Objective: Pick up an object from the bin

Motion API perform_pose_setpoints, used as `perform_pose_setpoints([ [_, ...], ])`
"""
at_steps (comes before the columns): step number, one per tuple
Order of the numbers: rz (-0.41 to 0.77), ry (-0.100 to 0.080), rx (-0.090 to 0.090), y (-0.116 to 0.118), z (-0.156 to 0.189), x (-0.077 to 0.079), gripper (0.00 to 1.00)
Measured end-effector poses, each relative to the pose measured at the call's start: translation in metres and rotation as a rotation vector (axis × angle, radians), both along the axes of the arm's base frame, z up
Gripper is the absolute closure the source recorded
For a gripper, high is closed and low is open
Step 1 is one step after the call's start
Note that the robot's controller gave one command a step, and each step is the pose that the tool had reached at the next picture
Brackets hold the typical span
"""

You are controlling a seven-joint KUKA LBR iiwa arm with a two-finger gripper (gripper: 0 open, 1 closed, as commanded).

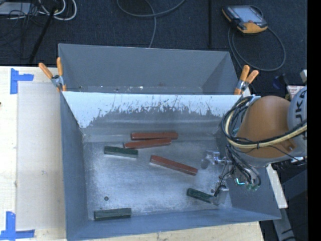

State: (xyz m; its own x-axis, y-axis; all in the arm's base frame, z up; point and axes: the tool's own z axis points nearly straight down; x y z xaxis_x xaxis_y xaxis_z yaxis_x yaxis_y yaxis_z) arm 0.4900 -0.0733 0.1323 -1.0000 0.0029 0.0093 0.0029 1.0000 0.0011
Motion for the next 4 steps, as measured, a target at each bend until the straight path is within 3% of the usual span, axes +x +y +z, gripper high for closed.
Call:
perform_pose_setpoints([
  [2,-0.002,-0.014,-0.002,0.000,0.000,0.002,0.00],
  [3,-0.095,-0.001,0.000,0.010,-0.027,0.012,0.00],
  [4,-0.013,-0.006,-0.001,0.010,-0.063,-0.002,1.00],
])
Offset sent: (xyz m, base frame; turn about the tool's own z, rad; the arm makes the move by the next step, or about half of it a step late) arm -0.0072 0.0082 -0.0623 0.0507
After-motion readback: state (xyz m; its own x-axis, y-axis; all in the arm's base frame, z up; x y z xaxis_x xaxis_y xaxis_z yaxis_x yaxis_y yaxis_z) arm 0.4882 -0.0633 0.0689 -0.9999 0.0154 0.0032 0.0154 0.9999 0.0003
